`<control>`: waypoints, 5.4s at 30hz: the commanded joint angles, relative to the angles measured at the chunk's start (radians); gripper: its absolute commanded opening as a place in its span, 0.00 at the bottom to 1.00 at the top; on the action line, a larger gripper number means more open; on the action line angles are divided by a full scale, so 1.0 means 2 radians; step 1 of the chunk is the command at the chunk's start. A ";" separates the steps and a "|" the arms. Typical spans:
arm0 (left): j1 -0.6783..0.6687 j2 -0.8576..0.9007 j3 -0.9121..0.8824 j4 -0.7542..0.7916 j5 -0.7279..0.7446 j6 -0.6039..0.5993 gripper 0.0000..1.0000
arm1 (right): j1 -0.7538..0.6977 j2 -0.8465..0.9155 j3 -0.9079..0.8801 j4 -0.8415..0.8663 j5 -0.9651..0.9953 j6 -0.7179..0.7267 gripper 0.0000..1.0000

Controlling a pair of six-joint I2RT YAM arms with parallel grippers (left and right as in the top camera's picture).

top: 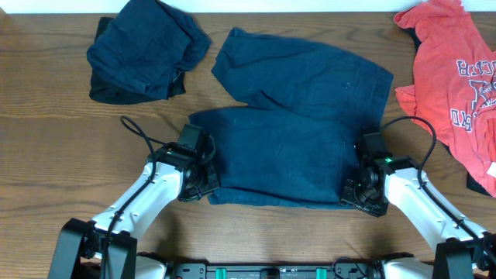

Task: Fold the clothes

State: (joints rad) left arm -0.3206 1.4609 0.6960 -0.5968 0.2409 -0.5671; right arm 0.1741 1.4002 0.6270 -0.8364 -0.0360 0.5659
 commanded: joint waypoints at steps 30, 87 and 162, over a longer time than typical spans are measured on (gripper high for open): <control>0.003 -0.028 0.015 0.008 -0.048 0.020 0.06 | -0.058 0.000 0.039 -0.015 0.031 -0.114 0.56; 0.003 -0.305 0.143 -0.161 -0.105 0.039 0.06 | -0.079 -0.120 0.287 -0.253 -0.059 -0.178 0.01; -0.025 0.021 0.175 0.296 -0.167 0.229 0.98 | -0.172 0.016 0.294 -0.047 -0.131 -0.245 0.76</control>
State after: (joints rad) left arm -0.3740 1.5726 1.0275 0.0238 -0.0685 -0.1497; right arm -0.1932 1.4799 1.1877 -0.9020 -0.2310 0.1272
